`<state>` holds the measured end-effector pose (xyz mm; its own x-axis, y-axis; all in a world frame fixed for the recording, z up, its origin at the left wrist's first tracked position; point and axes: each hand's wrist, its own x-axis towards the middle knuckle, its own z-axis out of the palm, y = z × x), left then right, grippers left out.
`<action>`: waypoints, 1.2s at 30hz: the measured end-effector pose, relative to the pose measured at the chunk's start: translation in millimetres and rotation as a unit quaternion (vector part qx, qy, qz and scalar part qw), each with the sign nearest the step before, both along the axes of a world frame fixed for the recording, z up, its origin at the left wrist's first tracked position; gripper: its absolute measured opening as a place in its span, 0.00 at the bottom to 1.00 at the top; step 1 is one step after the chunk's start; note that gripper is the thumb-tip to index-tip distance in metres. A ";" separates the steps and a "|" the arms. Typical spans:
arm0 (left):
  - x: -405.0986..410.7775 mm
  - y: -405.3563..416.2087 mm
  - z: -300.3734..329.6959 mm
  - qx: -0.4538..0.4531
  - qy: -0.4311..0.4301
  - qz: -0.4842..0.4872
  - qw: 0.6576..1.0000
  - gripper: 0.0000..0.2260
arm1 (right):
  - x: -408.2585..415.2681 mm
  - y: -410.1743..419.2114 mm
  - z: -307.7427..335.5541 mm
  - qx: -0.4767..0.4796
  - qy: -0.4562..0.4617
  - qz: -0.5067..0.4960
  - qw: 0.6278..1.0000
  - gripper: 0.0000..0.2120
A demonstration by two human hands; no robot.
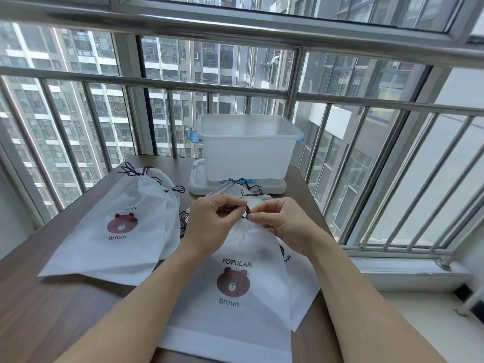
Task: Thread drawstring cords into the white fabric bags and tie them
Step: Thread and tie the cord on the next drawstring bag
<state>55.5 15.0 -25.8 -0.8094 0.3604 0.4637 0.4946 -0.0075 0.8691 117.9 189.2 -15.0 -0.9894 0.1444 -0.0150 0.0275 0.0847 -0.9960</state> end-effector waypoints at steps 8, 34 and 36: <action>-0.5 0.8 0.3 0.001 -0.027 -0.001 1.000 0.08 | 0.5 0.6 5.2 -0.138 0.000 0.015 0.990 0.08; -0.3 0.0 1.6 -0.011 -0.012 0.005 1.000 0.07 | 3.7 -1.2 6.3 -0.119 0.004 0.036 0.992 0.07; -0.5 -0.4 1.7 -0.013 -0.009 0.007 1.000 0.08 | 5.1 0.4 6.3 -0.110 0.000 0.049 0.993 0.04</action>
